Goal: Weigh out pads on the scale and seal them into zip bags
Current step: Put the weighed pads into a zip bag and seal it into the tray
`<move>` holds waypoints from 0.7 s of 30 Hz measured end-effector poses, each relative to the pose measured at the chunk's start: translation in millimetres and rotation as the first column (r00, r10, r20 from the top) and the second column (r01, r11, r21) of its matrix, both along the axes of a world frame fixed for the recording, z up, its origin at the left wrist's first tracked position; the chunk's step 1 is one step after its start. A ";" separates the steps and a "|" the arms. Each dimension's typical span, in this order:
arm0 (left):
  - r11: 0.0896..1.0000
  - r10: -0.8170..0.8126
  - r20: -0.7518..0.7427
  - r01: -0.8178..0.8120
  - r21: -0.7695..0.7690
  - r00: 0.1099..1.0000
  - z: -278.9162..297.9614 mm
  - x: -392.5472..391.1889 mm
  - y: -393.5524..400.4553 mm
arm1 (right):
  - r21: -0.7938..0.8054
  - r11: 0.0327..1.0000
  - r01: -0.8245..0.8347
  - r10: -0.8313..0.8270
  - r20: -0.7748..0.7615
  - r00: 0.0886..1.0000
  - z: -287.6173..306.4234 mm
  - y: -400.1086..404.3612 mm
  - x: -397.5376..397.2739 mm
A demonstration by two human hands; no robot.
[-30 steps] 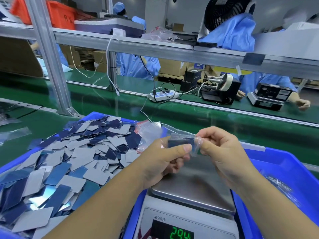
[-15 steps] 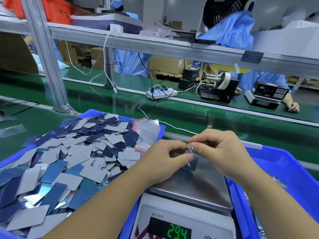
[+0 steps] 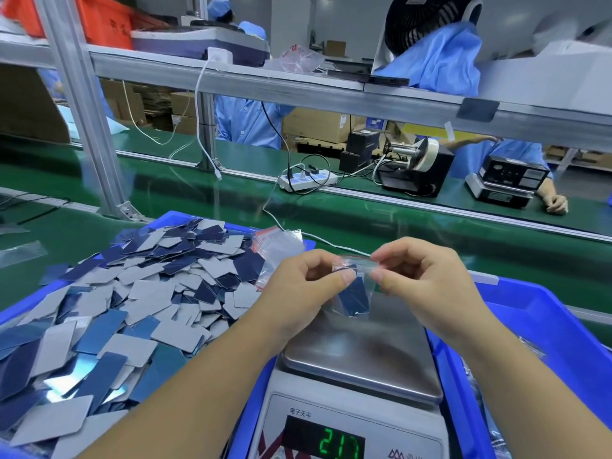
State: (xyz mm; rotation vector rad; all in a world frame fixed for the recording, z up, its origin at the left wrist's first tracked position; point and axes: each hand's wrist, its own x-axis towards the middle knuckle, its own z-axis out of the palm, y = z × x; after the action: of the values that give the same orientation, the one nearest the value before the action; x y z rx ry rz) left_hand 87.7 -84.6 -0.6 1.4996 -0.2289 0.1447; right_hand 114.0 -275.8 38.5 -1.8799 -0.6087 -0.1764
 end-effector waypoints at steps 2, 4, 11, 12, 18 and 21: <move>1.000 -0.010 -0.017 0.010 -0.020 1.000 0.3 -0.1 0.9 | -0.010 1.000 -0.028 0.028 0.015 0.999 -1.3 -1.0 0.1; 0.999 -0.020 -0.031 0.018 -0.042 0.999 -0.3 0.1 2.2 | -0.007 0.998 -0.065 0.065 0.010 0.998 -1.9 -1.6 -0.5; 0.995 0.010 -0.074 -0.017 -0.096 0.997 -1.0 3.4 3.4 | 0.043 0.997 -0.072 0.072 -0.012 0.997 -5.2 0.1 1.8; 0.995 0.015 -0.078 -0.023 -0.097 0.997 -1.0 3.6 3.5 | 0.049 0.997 -0.066 0.067 -0.008 0.998 -6.0 1.4 1.6; 0.993 -0.009 -0.115 -0.005 -0.115 0.993 1.3 2.1 2.9 | 0.151 0.982 -0.113 0.118 -0.028 0.993 -7.3 2.5 2.3; 0.995 -0.006 -0.103 -0.004 -0.102 0.995 0.2 1.7 1.6 | 0.169 0.977 -0.129 0.140 -0.059 0.988 -10.8 6.2 1.5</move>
State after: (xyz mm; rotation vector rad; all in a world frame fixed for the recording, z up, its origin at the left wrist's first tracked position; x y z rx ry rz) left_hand 89.4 -83.0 -0.4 1.4005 -0.1372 0.0766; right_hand 115.5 -269.6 27.6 -1.6723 -0.6507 -0.0692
